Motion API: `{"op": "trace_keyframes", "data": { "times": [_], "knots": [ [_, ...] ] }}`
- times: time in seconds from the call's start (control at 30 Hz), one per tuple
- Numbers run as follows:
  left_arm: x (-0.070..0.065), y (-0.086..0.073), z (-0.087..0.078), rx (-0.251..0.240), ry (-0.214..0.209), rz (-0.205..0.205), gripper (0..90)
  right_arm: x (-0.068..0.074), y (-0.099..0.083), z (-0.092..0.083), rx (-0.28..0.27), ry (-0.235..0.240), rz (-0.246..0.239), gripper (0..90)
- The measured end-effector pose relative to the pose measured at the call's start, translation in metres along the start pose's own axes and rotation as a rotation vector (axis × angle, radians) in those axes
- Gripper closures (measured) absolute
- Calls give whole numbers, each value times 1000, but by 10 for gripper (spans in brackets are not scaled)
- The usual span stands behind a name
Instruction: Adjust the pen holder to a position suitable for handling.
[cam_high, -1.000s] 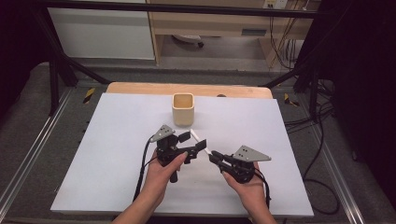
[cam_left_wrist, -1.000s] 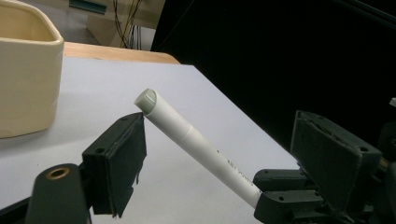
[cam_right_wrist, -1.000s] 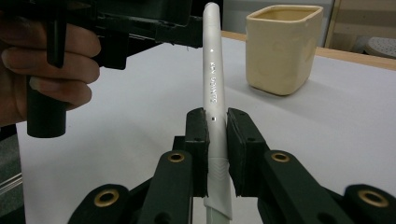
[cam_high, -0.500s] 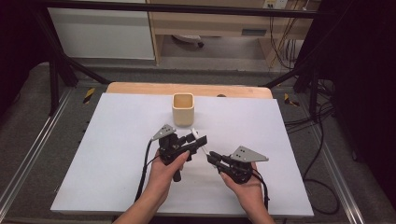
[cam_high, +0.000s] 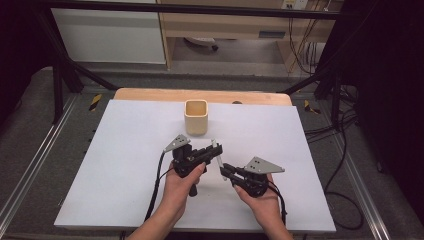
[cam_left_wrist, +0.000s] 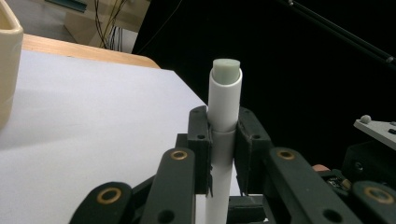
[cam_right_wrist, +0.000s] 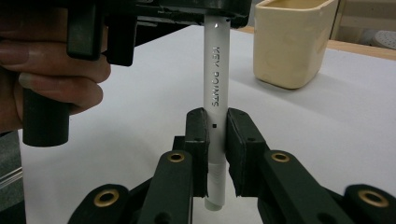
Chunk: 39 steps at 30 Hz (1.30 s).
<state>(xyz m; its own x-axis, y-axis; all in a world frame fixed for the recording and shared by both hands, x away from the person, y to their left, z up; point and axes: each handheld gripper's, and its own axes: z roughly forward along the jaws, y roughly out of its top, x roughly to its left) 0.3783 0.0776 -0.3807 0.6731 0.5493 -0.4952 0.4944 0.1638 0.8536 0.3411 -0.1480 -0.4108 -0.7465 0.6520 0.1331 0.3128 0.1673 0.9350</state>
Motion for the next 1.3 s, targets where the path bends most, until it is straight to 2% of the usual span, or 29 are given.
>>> {"op": "trace_keyframes", "data": {
  "times": [0.63, 0.7, 0.77, 0.87, 0.97, 1.1, 1.2, 1.3],
  "knots": [
    [-2, -1, -1, 15, 5, 50, 787, -2, -3, 2, 14, 29, 18, 781],
    [-2, 1, -2, 7, 9, 60, 787, -3, -5, 3, 21, 28, 35, 714],
    [-2, 3, -5, -1, 15, 74, 787, -5, -6, 4, 26, 32, 62, 684],
    [0, 5, -9, -12, 29, 87, 786, -8, -7, 4, 34, 18, 72, 604],
    [2, 8, -13, -20, 44, 100, 786, -10, -8, 3, 39, 10, 81, 564],
    [3, 11, -20, -23, 65, 129, 786, -11, -8, 3, 27, -7, 105, 474],
    [3, 13, -26, -20, 76, 161, 786, -11, -8, 5, 35, -33, 105, 349],
    [4, 15, -31, -27, 84, 177, 786, -10, -8, 6, 72, -87, 93, 199]
  ]
}}
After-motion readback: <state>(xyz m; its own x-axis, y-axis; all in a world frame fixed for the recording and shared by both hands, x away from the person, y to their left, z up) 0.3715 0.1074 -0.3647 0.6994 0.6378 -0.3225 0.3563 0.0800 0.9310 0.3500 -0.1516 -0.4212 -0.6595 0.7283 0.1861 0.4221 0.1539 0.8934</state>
